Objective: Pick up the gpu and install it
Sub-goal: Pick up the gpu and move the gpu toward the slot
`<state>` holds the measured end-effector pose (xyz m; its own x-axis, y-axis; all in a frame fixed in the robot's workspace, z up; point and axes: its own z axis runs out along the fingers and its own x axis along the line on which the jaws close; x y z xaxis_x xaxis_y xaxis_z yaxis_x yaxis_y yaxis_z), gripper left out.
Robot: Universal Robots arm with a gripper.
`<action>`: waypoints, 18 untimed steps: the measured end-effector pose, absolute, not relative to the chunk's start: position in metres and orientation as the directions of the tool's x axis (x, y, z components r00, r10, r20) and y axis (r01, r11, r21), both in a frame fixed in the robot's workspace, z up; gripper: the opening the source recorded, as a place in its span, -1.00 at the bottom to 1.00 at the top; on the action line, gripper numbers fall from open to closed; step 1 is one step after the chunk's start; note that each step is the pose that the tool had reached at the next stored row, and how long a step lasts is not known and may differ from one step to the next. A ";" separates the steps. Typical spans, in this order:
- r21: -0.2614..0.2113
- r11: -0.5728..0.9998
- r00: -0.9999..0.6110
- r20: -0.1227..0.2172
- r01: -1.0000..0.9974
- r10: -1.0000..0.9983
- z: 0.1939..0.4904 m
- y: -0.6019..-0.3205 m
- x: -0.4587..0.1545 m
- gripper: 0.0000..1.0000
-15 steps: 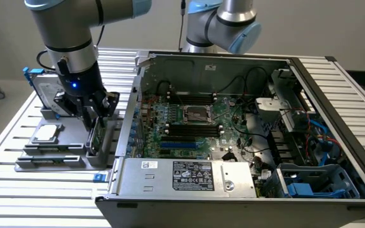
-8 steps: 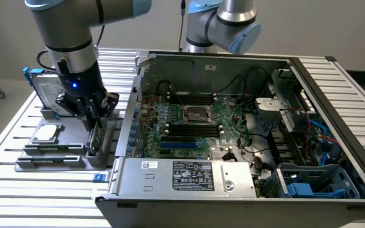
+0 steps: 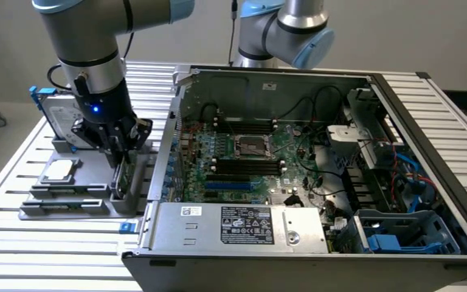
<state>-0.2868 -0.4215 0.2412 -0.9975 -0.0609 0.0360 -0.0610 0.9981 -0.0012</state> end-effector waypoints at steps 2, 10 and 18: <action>-0.001 0.998 -0.997 0.036 -0.061 -0.061 0.241 -0.422 -0.287 -0.47; 0.003 0.998 -0.997 0.036 -0.061 -0.061 0.247 -0.422 -0.287 -0.47; 0.009 0.998 -0.997 0.035 -0.061 -0.061 0.276 -0.422 -0.287 -0.47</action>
